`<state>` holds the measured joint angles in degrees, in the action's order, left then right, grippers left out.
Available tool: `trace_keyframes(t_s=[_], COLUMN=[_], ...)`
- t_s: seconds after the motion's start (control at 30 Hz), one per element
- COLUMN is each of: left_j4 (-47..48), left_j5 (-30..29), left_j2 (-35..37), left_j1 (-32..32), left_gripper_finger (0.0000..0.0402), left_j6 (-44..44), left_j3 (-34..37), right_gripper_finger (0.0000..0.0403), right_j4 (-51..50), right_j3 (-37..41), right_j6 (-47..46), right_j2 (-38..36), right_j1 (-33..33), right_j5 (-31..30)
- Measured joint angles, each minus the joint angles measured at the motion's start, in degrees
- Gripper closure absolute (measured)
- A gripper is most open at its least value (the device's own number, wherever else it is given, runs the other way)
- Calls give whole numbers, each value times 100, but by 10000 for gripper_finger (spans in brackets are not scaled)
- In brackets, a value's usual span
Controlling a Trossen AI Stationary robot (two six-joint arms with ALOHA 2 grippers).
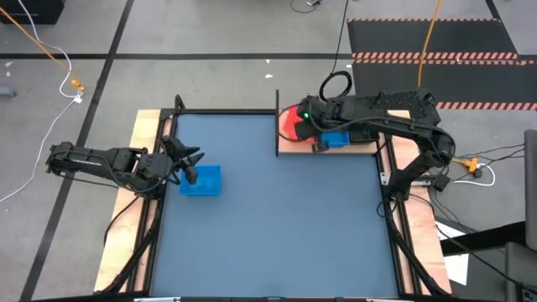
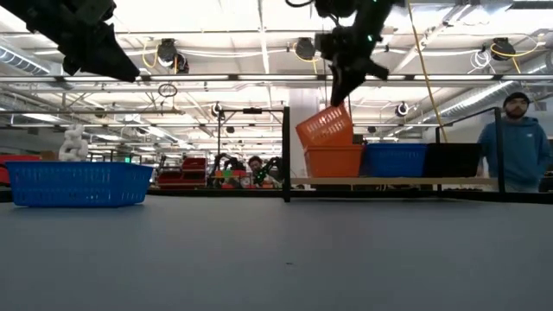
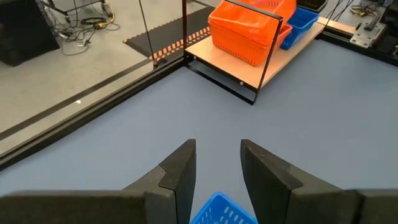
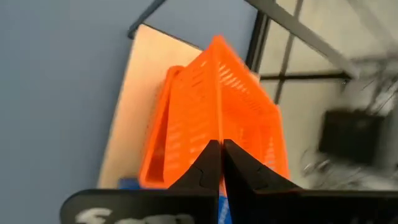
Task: Stack baskets on shelf by color
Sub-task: Adjust the orange basket, then put the blue basket on the shelf
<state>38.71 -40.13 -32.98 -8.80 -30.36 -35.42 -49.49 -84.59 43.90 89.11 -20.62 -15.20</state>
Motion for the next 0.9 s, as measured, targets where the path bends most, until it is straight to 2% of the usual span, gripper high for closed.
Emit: trace_keyframes(t_s=[0.1, 0.2, 0.33, 0.5, 0.6, 0.7, 0.9], left_j4=[46, 55, 53, 24, 16, 16, 14], left_j5=[1, 1, -34, -92, -113, -134, -144], left_j2=[-1, -1, 0, -1, 0, 0, 0], left_j1=[2, 2, 1, 2, 2, 2, 2], left_gripper_finger=[275, 275, 275, 275, 275, 275, 275], left_j6=[-3, -16, -29, -86, -139, -181, -187], left_j3=[0, 0, 0, 0, 0, 0, 0], right_gripper_finger=[402, 402, 402, 402, 401, 385, 317], right_j4=[1081, 2060, 2597, 2953, 3327, 3739, 4271], right_j3=[984, 1806, 2628, 3417, 3770, 3887, 3887], right_j6=[658, 833, 809, 609, 586, 122, -798], right_j2=[-384, -755, -1206, -1704, -1952, -2179, -2443], right_j1=[4, -37, -152, -183, -137, -101, -103], right_j5=[2, 27, 98, 500, 497, 489, 474])
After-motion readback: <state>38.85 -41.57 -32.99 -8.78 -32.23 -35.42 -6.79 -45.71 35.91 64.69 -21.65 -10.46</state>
